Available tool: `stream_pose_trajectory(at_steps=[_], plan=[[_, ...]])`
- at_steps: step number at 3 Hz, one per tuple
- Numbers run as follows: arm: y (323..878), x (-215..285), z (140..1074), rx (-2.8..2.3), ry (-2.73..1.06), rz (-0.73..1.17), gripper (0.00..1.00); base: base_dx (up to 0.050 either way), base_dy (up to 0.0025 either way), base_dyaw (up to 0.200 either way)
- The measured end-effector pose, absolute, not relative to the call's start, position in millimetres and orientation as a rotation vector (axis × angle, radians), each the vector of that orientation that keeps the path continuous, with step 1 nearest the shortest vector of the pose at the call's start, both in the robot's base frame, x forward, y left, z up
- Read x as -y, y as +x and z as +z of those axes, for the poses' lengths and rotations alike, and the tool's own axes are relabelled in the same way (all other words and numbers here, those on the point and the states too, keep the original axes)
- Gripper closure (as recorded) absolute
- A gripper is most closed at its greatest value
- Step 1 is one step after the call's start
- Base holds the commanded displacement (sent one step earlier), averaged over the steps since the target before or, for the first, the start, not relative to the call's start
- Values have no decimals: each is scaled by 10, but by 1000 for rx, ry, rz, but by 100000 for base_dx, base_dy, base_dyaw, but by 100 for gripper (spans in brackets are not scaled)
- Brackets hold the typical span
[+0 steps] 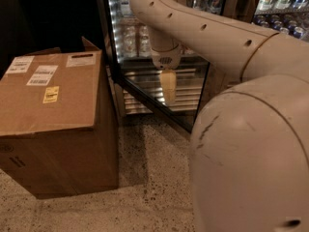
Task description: Close left fridge door
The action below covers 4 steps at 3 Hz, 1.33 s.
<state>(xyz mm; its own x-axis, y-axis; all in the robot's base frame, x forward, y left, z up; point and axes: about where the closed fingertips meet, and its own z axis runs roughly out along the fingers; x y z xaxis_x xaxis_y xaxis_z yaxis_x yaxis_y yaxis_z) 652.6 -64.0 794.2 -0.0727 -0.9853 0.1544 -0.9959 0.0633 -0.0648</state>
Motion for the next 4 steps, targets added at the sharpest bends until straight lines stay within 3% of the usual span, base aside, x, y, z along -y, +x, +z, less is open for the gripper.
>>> stream_pose_trajectory(at_steps=[3, 4], plan=[[6488, 539, 7947, 2240, 2090, 236, 0, 0, 0, 0], [6540, 584, 7909, 2262, 2058, 263, 19, 0, 0, 0]])
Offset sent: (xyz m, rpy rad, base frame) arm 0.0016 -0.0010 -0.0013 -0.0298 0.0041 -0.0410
